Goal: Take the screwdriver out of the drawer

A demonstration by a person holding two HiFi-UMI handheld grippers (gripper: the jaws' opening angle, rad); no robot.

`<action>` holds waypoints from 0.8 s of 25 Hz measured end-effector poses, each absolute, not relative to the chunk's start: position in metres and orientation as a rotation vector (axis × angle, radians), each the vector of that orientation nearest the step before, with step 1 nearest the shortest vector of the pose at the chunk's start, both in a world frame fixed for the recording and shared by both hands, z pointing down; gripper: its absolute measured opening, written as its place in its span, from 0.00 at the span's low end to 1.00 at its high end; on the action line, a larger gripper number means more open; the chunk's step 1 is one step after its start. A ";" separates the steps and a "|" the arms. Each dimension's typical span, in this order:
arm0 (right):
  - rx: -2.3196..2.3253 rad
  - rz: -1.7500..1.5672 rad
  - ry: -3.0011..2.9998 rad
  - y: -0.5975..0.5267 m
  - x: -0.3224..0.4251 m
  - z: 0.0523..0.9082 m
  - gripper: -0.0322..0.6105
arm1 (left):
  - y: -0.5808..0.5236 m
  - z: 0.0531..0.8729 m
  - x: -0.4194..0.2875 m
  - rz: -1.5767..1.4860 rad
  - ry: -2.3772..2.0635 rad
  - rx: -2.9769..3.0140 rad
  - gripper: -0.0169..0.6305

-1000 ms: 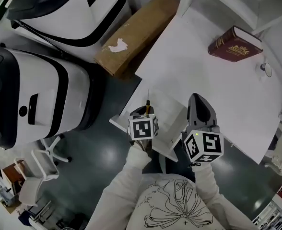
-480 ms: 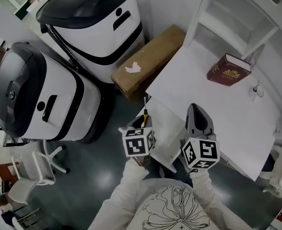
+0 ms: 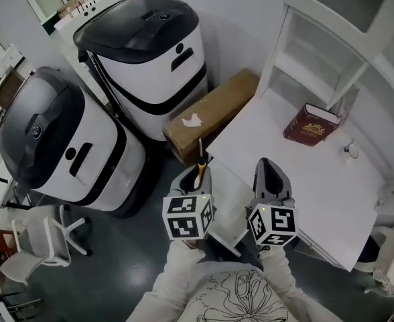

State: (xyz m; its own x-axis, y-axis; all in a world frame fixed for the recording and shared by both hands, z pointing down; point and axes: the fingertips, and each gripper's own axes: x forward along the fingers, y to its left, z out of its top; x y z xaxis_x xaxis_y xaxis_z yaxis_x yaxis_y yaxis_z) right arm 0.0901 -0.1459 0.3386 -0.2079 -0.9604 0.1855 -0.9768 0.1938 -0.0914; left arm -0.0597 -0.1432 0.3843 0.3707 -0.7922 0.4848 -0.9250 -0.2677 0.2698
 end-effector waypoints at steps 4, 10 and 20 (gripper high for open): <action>1.911 0.254 -2.390 -0.142 0.086 0.324 0.05 | -0.141 0.347 -0.055 0.279 -1.526 2.208 0.13; 1.893 0.215 -2.425 -0.134 0.080 0.310 0.05 | -0.133 0.304 -0.048 0.189 -1.612 2.329 0.13; 1.885 0.179 -2.446 -0.127 0.085 0.300 0.05 | -0.121 0.266 -0.049 -0.004 -1.740 2.436 0.13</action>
State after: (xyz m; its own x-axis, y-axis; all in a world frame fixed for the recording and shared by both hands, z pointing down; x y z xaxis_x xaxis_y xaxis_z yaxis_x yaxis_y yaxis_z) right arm 0.0845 -0.1271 0.2998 -0.2568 -0.9603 0.1088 -0.9659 0.2513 -0.0617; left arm -0.0486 -0.1209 0.2662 0.3282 -0.9409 0.0837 -0.9405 -0.3173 0.1215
